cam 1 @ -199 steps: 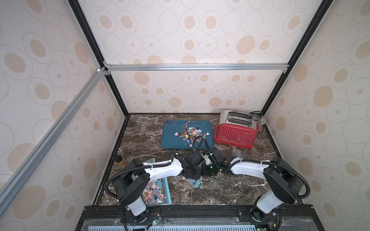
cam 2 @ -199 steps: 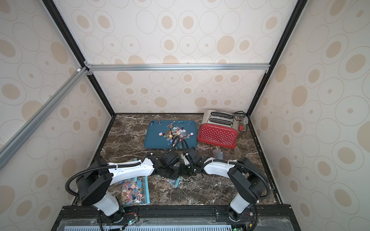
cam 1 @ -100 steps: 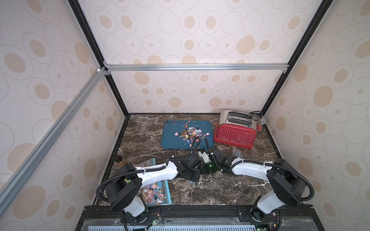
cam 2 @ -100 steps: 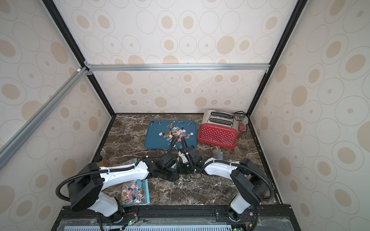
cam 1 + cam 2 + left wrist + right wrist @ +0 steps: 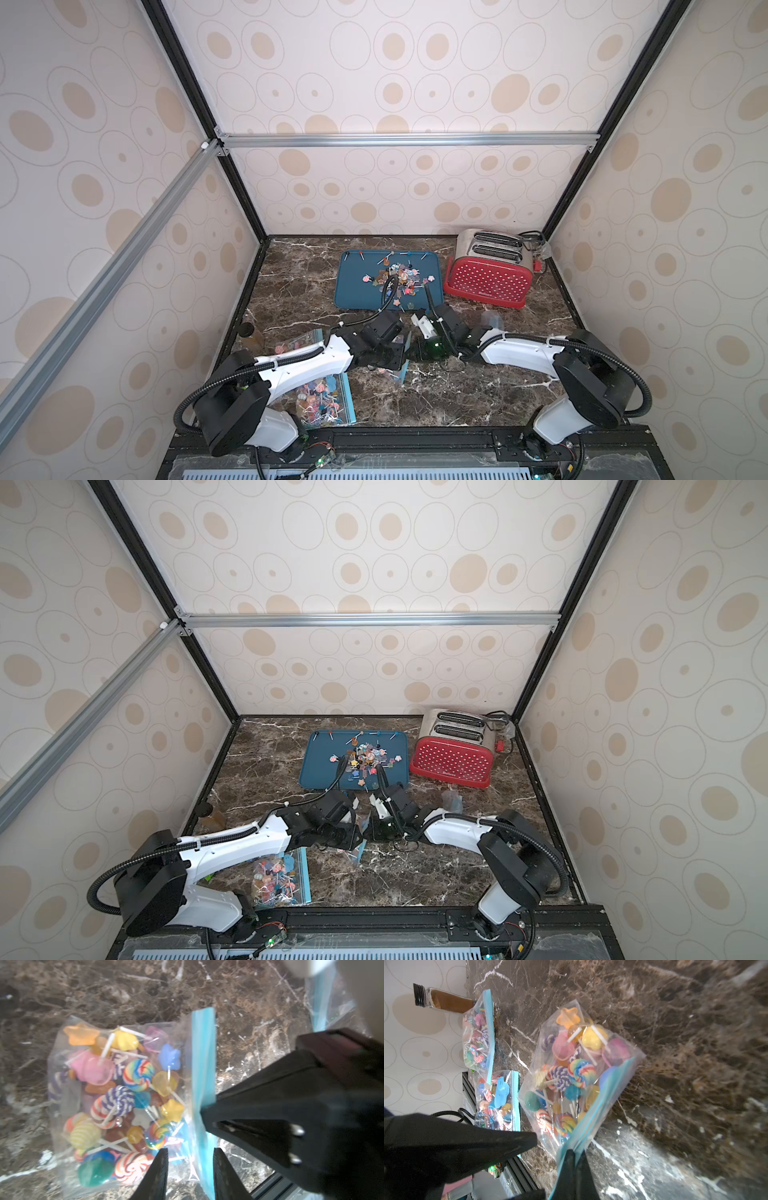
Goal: Pour candies out of the ziploc bag
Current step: Open the ziploc bag at the center of the board.
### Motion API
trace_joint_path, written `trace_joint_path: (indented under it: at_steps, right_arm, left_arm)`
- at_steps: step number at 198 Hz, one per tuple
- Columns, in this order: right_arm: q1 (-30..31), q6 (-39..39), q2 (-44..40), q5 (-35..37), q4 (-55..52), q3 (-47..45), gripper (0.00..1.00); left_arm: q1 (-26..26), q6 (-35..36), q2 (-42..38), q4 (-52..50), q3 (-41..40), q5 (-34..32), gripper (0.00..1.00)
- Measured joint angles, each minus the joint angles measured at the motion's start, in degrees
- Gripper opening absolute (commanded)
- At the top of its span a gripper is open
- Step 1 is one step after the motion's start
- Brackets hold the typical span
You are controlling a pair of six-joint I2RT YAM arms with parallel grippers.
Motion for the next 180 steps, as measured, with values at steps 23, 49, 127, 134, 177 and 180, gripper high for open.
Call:
trace_joint_path:
  at_steps: [23, 49, 127, 134, 177, 180]
  right_arm:
    - [0.0, 0.0, 0.0, 0.0, 0.3, -0.2, 0.0]
    - [0.0, 0.0, 0.0, 0.0, 0.5, -0.2, 0.0]
    - [0.0, 0.0, 0.0, 0.3, 0.3, -0.3, 0.0]
    - [0.0, 0.0, 0.0, 0.3, 0.2, -0.3, 0.0]
    - [0.0, 0.0, 0.0, 0.0, 0.5, -0.3, 0.0]
    - [0.0, 0.0, 0.0, 0.0, 0.5, -0.3, 0.0]
  left_arm:
    - [0.1, 0.0, 0.3, 0.8, -0.6, 0.7, 0.35]
    - [0.1, -0.2, 0.7, 2.5, -0.7, 1.8, 0.35]
    - [0.1, -0.4, 1.9, 4.0, -0.7, 3.4, 0.35]
    - [0.1, -0.4, 2.3, 4.0, -0.8, 3.4, 0.34]
    - [0.1, -0.4, 3.3, 4.0, -0.9, 3.2, 0.32]
    - [0.1, -0.4, 3.3, 4.0, -0.9, 3.2, 0.32]
